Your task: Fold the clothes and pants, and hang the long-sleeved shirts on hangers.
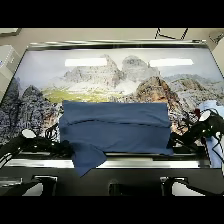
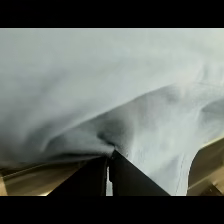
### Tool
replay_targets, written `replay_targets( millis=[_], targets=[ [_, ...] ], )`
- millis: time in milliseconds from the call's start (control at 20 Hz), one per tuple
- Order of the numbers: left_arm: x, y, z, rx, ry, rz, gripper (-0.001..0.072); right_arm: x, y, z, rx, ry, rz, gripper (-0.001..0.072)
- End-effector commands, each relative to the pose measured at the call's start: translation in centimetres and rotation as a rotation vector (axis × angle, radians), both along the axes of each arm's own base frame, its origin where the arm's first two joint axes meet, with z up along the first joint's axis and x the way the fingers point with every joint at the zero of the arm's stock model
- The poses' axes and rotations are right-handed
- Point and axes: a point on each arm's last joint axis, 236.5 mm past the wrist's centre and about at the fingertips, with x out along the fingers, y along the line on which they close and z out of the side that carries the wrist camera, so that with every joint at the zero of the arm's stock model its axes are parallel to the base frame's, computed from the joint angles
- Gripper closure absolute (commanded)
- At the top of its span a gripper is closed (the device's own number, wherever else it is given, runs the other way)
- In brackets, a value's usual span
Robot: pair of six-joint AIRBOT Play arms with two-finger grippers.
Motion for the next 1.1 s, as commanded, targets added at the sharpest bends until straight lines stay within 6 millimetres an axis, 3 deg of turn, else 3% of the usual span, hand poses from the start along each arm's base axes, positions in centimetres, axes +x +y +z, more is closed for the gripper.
replay_targets(
  millis=[0, 50, 150, 200, 250, 350, 400, 650, 850, 1050],
  targets=[
    [0.3, 0.1, 0.5, -0.002, -0.021, 0.008, 0.0683, 1.0, 1.3, -1.8, 0.029, -0.069, -0.051, 0.0129],
    [0.3, 0.1, 0.6, -0.002, -0.021, 0.008, 0.0683, 1.0, 2.1, -2.0, 0.055, -0.071, -0.074, 0.0167],
    [0.4, 0.2, 0.6, 0.001, -0.025, 0.005, 0.0683, 0.9, 2.7, -2.4, 0.073, -0.071, -0.095, 0.0400],
    [0.6, 0.4, 0.8, 0.007, -0.032, -0.003, 0.0683, 0.6, 2.9, -2.2, 0.080, -0.059, -0.091, 0.0605],
    [1.1, 0.7, 1.2, 0.020, -0.047, -0.023, 0.0683, 0.4, 2.9, -1.9, 0.091, -0.051, -0.076, 0.0676],
    [2.8, 1.8, 2.9, 0.059, -0.102, -0.079, 0.0684, 1.2, 2.7, -0.5, 0.116, -0.086, -0.014, 0.0677],
    [4.4, 2.7, 4.3, 0.091, -0.139, -0.089, 0.0684, 2.6, 2.1, 0.5, 0.101, -0.133, 0.004, 0.0677],
    [16.4, 4.1, 12.1, 0.172, -0.438, -0.020, 0.0683, 12.9, -0.5, 6.7, -0.019, -0.398, -0.038, 0.0678],
    [23.0, 2.5, 12.1, 0.157, -0.455, -0.075, 0.0682, 19.1, 0.4, 5.4, -0.081, -0.470, -0.001, 0.0675],
    [27.0, 2.3, 10.0, 0.137, -0.390, -0.092, 0.0682, 22.4, -0.2, 2.6, -0.096, -0.460, -0.074, 0.0674]
  ],
)
